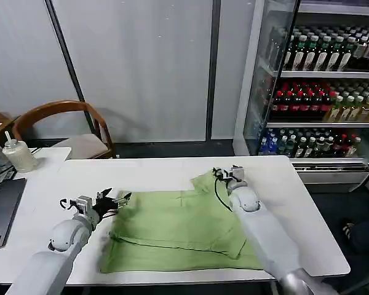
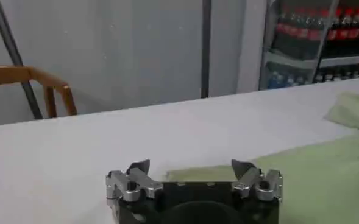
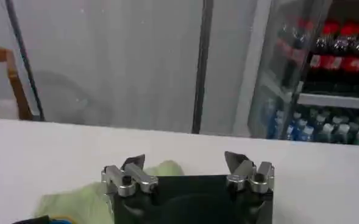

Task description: Fold and organize the clothes.

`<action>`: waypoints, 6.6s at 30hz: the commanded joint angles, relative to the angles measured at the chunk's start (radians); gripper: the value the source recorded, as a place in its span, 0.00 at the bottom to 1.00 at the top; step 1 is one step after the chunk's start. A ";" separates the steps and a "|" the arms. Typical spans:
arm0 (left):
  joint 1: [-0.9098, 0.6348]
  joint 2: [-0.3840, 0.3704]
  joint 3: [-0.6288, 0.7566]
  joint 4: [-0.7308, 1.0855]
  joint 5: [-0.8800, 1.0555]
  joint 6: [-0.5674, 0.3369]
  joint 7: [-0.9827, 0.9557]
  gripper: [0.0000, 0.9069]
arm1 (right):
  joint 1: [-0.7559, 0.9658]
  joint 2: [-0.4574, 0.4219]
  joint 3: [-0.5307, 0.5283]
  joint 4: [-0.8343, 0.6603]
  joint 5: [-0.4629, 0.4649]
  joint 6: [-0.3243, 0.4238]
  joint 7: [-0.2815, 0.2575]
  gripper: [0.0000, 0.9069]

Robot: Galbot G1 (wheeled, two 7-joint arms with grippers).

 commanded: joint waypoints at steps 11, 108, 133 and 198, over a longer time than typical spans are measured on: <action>-0.079 -0.018 0.048 0.128 0.024 -0.001 0.003 1.00 | 0.090 0.072 -0.006 -0.202 0.034 0.081 0.002 1.00; 0.388 0.010 -0.175 -0.292 -0.015 -0.141 -0.009 0.02 | -0.820 -0.294 0.215 1.003 -0.082 -0.017 0.075 0.00; 0.522 0.038 -0.209 -0.432 -0.021 -0.078 -0.027 0.02 | -0.827 -0.302 0.230 0.916 -0.078 -0.050 0.055 0.00; 0.563 -0.029 -0.036 -0.491 -0.030 -0.061 -0.598 0.02 | -1.057 -0.283 0.342 1.094 -0.157 -0.063 0.112 1.00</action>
